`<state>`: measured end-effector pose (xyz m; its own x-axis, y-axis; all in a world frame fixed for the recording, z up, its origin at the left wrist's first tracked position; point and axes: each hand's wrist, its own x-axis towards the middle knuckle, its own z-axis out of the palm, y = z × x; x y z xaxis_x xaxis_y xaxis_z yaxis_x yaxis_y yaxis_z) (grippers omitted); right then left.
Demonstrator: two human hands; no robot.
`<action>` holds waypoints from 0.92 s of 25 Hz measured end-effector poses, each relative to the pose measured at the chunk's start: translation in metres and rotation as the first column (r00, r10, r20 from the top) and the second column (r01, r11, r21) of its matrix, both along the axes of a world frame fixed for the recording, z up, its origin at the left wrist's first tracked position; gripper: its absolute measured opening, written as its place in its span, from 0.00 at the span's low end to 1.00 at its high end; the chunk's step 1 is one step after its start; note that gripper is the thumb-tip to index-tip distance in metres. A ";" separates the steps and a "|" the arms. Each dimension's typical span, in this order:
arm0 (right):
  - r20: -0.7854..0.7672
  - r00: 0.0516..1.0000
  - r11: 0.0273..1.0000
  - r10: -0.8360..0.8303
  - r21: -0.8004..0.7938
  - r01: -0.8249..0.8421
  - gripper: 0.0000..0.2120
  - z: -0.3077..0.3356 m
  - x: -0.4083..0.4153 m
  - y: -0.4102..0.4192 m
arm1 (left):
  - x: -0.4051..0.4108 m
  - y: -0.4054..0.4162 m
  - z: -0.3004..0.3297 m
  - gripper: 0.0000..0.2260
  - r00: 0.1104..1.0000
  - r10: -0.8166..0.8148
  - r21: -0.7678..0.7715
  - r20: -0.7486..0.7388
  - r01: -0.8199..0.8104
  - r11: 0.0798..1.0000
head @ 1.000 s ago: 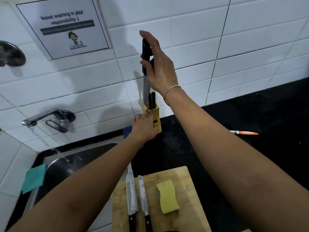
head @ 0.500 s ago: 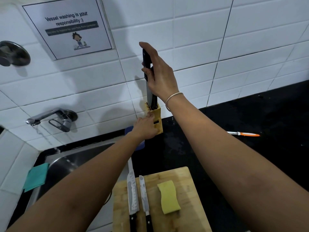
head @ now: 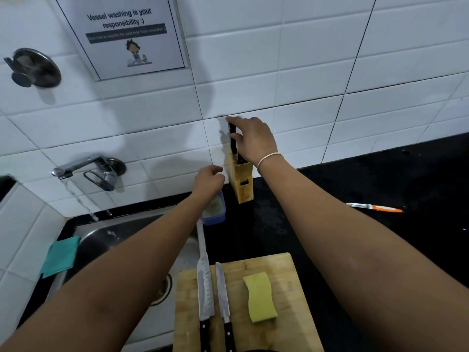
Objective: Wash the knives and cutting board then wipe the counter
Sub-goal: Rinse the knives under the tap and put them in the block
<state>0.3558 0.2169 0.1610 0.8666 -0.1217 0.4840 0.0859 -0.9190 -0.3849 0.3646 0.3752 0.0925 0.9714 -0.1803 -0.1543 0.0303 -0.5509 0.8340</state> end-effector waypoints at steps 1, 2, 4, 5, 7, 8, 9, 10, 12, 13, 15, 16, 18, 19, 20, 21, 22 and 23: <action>-0.013 1.000 1.000 0.000 -0.020 -0.001 0.19 0.002 0.002 0.001 | 0.002 0.003 0.000 0.20 1.000 0.003 -0.003 -0.005 -0.003 1.000; -0.025 1.000 0.999 -0.001 -0.050 -0.001 0.18 0.004 0.004 0.002 | 0.004 0.005 0.000 0.20 1.000 0.005 -0.009 -0.005 -0.005 1.000; -0.007 1.000 0.997 0.002 -0.082 -0.003 0.18 0.006 0.003 0.006 | 0.006 0.008 0.002 0.19 1.000 0.006 -0.017 0.014 -0.006 1.000; 0.026 1.000 0.997 0.008 -0.073 -0.007 0.18 0.007 0.000 0.008 | 0.007 0.010 0.004 0.19 0.999 0.010 -0.022 0.031 -0.009 1.000; 0.126 0.992 0.999 0.008 -0.054 -0.001 0.19 0.003 -0.009 0.018 | 0.008 0.016 0.006 0.18 0.998 0.025 -0.021 0.060 -0.024 1.000; 0.189 0.982 0.999 -0.005 -0.052 0.015 0.18 0.000 -0.015 0.025 | 0.007 0.021 0.007 0.18 0.996 0.032 -0.008 0.080 -0.032 0.999; 0.251 0.968 0.998 -0.015 -0.051 0.029 0.18 -0.005 -0.020 0.034 | 0.005 0.027 0.006 0.16 0.994 0.033 0.016 0.105 -0.035 0.999; 0.297 0.955 0.998 -0.013 -0.050 0.029 0.17 -0.012 -0.026 0.043 | 0.002 0.034 0.004 0.14 0.991 0.023 0.059 0.135 -0.031 0.998; 0.280 0.959 0.998 0.048 -0.051 -0.035 0.15 -0.034 -0.036 0.064 | -0.008 0.050 -0.005 0.07 0.987 -0.053 0.231 0.155 0.016 0.973; 0.179 0.978 0.995 0.103 -0.037 -0.098 0.14 -0.046 -0.041 0.073 | -0.014 0.058 -0.011 0.05 0.990 -0.108 0.319 0.091 0.074 0.945; -0.189 0.958 0.977 0.215 0.045 -0.210 0.12 -0.074 -0.049 0.090 | -0.030 0.078 -0.028 0.09 0.965 -0.183 0.424 -0.190 0.249 0.871; -0.385 0.888 0.968 0.250 0.074 -0.240 0.12 -0.090 -0.053 0.098 | -0.041 0.089 -0.037 0.10 0.914 -0.198 0.455 -0.355 0.354 0.817; -0.622 0.740 0.959 0.256 0.065 -0.277 0.11 -0.118 -0.063 0.114 | -0.064 0.109 -0.058 0.16 0.740 -0.175 0.445 -0.650 0.557 0.701; -0.672 0.696 0.954 0.253 0.055 -0.293 0.11 -0.128 -0.066 0.121 | -0.077 0.116 -0.069 0.19 0.639 -0.150 0.407 -0.754 0.634 0.658; -0.700 0.667 0.950 0.257 0.056 -0.308 0.10 -0.135 -0.069 0.128 | -0.091 0.122 -0.079 0.22 0.550 -0.126 0.361 -0.826 0.686 0.631; -0.718 0.644 0.947 0.264 0.064 -0.316 0.10 -0.142 -0.071 0.136 | -0.105 0.127 -0.088 0.23 0.486 -0.108 0.322 -0.867 0.712 0.625; -0.728 0.633 0.947 0.263 0.067 -0.315 0.09 -0.145 -0.072 0.142 | -0.116 0.130 -0.095 0.23 0.455 -0.100 0.298 -0.885 0.718 0.629; -0.732 0.630 0.947 0.259 0.065 -0.314 0.09 -0.148 -0.073 0.148 | -0.127 0.133 -0.101 0.22 0.443 -0.099 0.282 -0.891 0.710 0.645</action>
